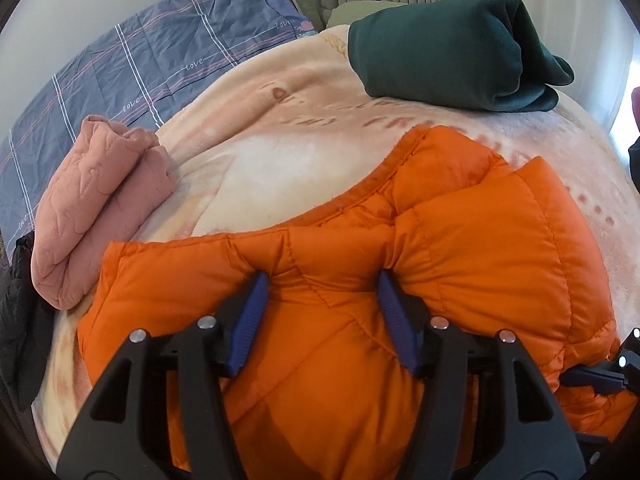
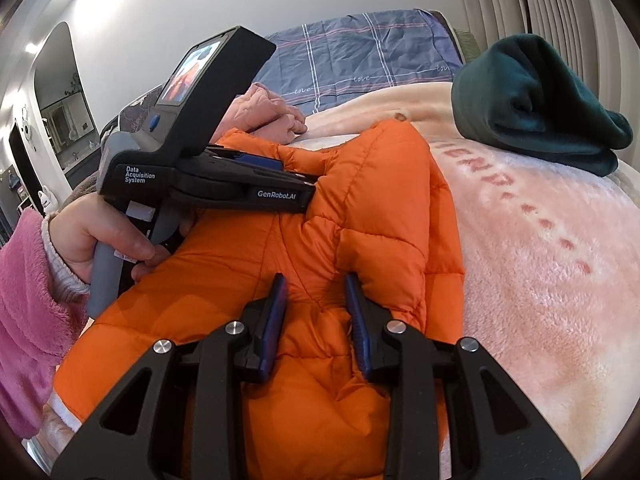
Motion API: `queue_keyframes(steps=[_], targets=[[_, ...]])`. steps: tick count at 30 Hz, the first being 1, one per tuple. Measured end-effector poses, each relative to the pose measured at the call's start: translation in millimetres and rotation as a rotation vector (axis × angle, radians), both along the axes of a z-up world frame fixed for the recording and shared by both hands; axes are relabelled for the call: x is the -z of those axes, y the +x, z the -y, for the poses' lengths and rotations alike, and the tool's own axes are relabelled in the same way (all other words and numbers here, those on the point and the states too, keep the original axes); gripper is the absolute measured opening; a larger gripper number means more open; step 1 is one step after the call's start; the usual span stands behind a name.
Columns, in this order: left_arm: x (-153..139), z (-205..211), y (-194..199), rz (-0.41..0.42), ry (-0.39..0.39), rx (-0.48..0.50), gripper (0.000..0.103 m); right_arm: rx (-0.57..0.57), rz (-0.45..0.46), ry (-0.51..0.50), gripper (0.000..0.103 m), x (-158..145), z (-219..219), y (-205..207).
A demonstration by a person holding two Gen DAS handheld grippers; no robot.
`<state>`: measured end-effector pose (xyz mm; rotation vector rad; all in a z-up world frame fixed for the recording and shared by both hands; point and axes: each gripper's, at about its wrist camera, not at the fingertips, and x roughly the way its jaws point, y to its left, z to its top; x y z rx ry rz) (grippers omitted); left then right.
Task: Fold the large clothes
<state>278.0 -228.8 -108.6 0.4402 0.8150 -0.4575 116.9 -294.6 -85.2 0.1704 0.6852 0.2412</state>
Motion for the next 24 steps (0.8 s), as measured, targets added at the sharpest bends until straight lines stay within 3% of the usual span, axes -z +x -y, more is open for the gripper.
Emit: queue_keyframes(steps=[17,20,22,24], targets=[[4,5,-5,0.035,0.042,-0.007,0.06,0.038,-0.001,-0.082,0.037,-11,-10,-14],[4,5,-7,0.041,0.043,-0.016,0.059,0.062,0.017,-0.04,0.047,-24,2,-28],[4,4,-7,0.043,0.04,-0.018,0.059,0.1,0.042,0.049,0.059,-37,26,-42],[4,4,-7,0.043,0.035,-0.02,0.059,0.126,0.029,0.114,0.065,-41,47,-46]])
